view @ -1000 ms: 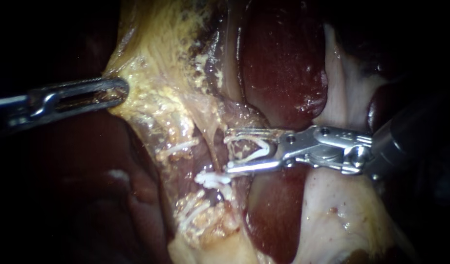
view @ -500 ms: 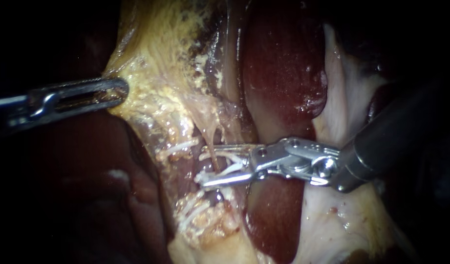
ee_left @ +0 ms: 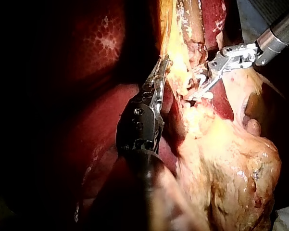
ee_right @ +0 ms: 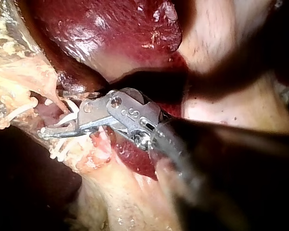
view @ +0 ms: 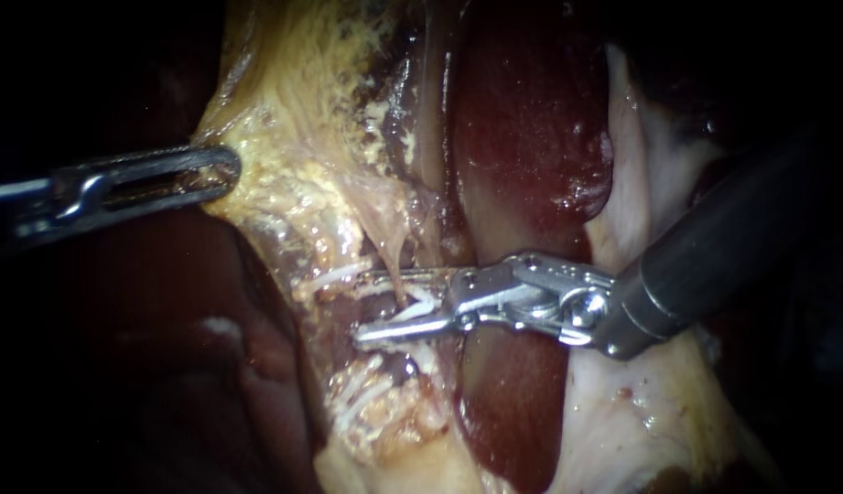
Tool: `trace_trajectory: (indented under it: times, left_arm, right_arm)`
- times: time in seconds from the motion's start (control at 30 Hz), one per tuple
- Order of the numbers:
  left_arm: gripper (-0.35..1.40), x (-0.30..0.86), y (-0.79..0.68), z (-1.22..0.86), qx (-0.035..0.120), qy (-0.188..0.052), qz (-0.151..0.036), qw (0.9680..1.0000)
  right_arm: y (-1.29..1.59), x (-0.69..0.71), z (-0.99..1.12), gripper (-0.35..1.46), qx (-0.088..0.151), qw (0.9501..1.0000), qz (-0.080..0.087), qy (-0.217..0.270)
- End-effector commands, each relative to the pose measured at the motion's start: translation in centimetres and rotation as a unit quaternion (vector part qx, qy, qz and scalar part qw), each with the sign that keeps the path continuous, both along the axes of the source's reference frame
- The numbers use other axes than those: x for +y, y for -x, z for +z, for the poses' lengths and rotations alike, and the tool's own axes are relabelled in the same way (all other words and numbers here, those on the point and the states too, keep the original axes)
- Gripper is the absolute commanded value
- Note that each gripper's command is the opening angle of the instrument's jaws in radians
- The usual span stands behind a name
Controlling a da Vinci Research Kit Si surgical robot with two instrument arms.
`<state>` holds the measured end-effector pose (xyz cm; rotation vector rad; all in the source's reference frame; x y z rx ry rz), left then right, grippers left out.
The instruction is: Clipping third clip right tube
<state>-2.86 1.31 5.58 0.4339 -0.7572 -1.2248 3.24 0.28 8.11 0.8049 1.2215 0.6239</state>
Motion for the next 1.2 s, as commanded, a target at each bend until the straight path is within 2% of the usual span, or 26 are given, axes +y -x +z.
trace_trajectory:
  times: [0.03, 0.23, 0.4, 0.83, 0.9, 1.0, 1.1, 1.2]
  left_arm:
    - [-0.35, 0.0, 0.0, 0.0, 0.0, 0.0, 0.0, 1.0]
    - [-0.35, 0.03, -0.03, -0.02, 0.003, 0.001, -0.002, 1.0]
    - [-0.35, 0.05, -0.06, -0.03, 0.003, 0.001, -0.005, 1.0]
    - [-0.35, 0.05, -0.06, -0.03, 0.004, 0.001, -0.005, 1.0]
    - [-0.35, 0.05, -0.06, -0.03, 0.004, 0.001, -0.005, 1.0]
    - [-0.35, 0.05, -0.06, -0.03, 0.004, 0.001, -0.005, 1.0]
    - [-0.35, 0.06, -0.06, -0.03, 0.004, 0.001, -0.005, 1.0]
    - [-0.35, 0.06, -0.06, -0.03, 0.004, 0.001, -0.005, 1.0]
  right_arm:
    - [0.0, 0.01, -0.01, 0.46, 0.002, 1.0, 0.002, -0.001]
    - [0.01, 0.11, -0.12, 0.45, 0.008, 0.9999, 0.01, -0.008]
    - [0.01, 0.13, -0.2, 0.44, 0.014, 0.9997, 0.014, -0.013]
    - [0.03, 0.16, -0.22, 0.41, 0.011, 0.9994, 0.016, -0.029]
    - [0.04, 0.16, -0.22, 0.3, 0.012, 0.9994, 0.016, -0.029]
    - [0.11, 0.17, -0.22, -0.35, 0.003, 0.9993, 0.023, -0.029]
    - [0.17, 0.2, -0.19, -0.35, -0.024, 0.9991, 0.025, -0.024]
    - [0.22, 0.22, -0.15, -0.35, -0.031, 0.9989, 0.028, -0.022]
